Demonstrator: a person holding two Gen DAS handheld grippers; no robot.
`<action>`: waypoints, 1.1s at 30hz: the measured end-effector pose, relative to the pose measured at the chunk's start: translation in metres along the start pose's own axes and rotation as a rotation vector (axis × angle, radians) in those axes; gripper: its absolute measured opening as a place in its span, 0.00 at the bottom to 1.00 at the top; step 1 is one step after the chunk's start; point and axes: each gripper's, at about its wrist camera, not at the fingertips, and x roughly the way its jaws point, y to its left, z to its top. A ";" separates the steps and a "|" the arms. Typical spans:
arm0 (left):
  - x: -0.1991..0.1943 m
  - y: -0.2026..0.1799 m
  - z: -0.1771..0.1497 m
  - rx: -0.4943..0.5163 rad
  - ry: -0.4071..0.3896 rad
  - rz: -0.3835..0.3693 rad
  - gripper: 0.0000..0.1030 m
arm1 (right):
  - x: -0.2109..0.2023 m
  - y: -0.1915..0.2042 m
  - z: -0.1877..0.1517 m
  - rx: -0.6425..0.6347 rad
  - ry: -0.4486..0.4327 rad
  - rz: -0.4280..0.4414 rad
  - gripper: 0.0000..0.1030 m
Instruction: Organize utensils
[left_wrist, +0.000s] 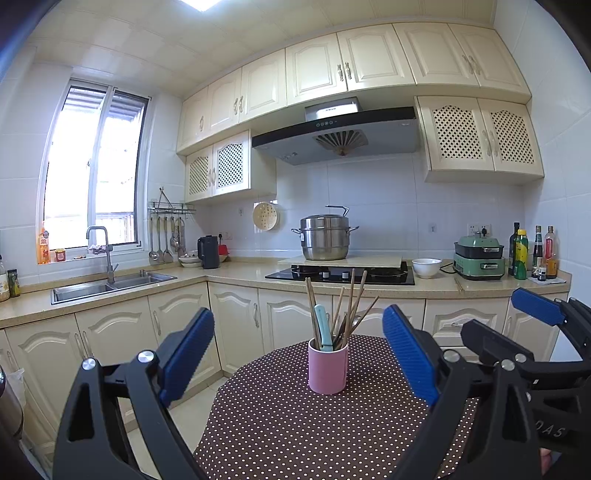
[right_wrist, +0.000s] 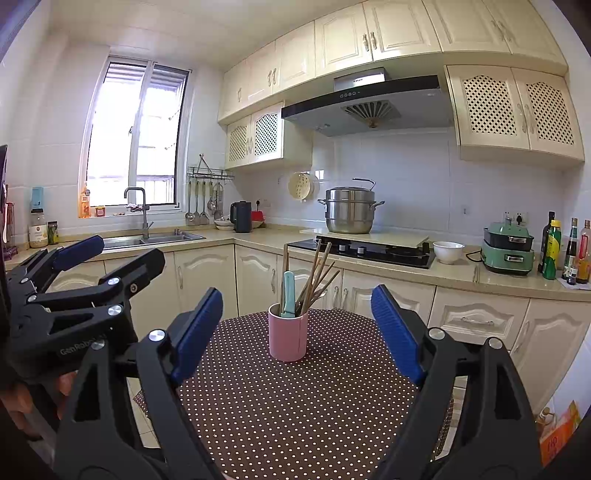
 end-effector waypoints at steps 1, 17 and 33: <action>0.000 0.000 -0.001 -0.001 0.002 0.000 0.88 | 0.000 0.000 0.000 0.000 0.000 -0.001 0.79; 0.000 0.001 -0.002 0.000 0.005 0.000 0.88 | 0.000 0.000 -0.001 0.003 0.002 -0.001 0.79; 0.000 0.005 -0.003 0.001 0.010 0.000 0.88 | 0.000 -0.001 -0.001 0.004 0.007 -0.003 0.80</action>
